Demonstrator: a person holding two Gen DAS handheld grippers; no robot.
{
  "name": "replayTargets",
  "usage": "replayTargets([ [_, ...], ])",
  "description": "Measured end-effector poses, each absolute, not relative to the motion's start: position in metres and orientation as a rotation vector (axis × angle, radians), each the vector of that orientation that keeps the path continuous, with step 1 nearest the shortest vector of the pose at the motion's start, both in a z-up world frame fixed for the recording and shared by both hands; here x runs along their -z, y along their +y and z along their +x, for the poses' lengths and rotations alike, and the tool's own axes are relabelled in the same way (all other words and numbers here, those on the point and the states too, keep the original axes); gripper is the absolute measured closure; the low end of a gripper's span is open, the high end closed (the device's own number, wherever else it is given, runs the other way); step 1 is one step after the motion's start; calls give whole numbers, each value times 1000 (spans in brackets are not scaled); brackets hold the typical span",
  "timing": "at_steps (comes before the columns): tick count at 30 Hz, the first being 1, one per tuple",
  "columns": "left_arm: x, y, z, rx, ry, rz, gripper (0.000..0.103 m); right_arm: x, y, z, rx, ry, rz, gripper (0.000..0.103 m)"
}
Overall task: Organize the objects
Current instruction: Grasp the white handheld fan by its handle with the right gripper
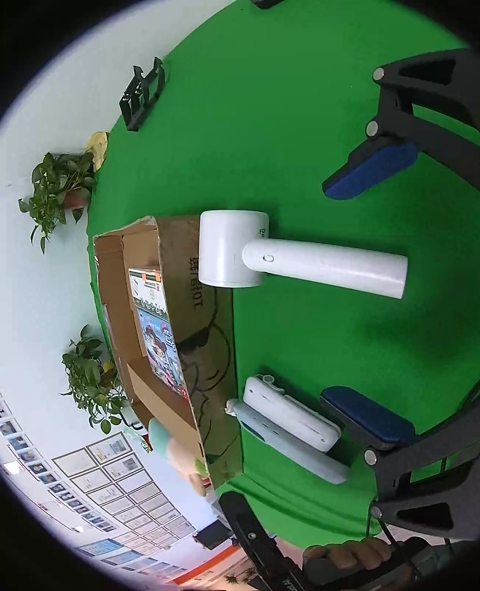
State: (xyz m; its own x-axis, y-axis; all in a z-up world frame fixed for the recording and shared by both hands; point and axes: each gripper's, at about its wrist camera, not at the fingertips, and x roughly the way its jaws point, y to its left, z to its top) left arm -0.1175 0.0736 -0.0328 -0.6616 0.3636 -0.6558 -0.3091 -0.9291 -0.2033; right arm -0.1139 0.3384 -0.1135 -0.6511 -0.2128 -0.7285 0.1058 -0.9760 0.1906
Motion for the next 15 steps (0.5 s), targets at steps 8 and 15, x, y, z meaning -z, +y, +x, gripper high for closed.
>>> replayTargets([
  [8,46,122,-136,-2267,-196,-1158,0,133,332,-118,2668,-131,1328,51],
  [15,62,142,-152,-2120,-303,-1255,1,137,336,-111,2674,-112,1344,73],
])
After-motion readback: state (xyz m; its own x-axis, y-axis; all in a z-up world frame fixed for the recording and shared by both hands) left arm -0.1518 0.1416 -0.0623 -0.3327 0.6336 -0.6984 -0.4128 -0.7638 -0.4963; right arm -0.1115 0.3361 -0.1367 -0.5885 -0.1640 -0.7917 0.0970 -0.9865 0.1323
